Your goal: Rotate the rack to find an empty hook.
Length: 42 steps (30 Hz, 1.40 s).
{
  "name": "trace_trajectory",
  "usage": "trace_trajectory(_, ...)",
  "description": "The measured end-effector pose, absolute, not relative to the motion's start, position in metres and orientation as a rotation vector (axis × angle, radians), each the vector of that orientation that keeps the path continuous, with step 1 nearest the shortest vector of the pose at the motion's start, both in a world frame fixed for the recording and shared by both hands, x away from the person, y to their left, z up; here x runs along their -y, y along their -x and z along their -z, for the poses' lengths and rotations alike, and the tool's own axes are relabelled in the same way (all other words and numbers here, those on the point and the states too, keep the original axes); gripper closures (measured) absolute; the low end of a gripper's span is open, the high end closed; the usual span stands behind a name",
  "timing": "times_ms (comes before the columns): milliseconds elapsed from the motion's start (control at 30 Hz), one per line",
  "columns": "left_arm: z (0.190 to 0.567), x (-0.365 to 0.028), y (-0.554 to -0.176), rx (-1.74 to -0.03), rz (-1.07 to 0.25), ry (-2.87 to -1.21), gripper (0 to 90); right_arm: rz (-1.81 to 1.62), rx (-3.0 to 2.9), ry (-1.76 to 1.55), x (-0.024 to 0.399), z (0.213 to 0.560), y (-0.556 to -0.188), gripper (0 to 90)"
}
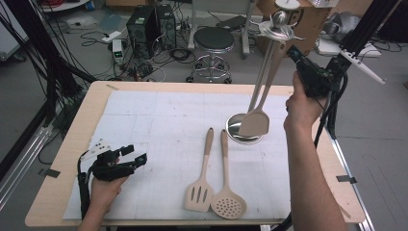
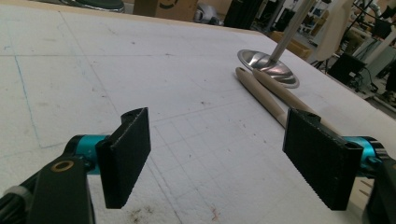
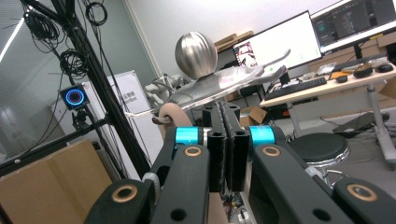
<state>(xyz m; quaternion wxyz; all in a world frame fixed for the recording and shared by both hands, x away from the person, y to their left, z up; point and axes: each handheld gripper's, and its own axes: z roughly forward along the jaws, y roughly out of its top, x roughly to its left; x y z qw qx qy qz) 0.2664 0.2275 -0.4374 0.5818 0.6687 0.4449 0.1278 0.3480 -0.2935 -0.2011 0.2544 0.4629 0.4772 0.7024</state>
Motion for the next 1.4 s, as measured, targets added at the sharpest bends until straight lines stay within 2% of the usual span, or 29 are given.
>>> trace_trajectory(800, 0.437, -0.227, -0.266, -1.039, -0.303, -1.565, 23.9, -1.906, -1.306, -1.18, 0.28, 0.197, -0.337, 89.3)
trace_trajectory(1400, 0.437, -0.23, -0.266, -1.044, -0.302, -1.553, 23.9, -1.878, -1.381, -1.127, 0.253, 0.189, -0.34, 89.3)
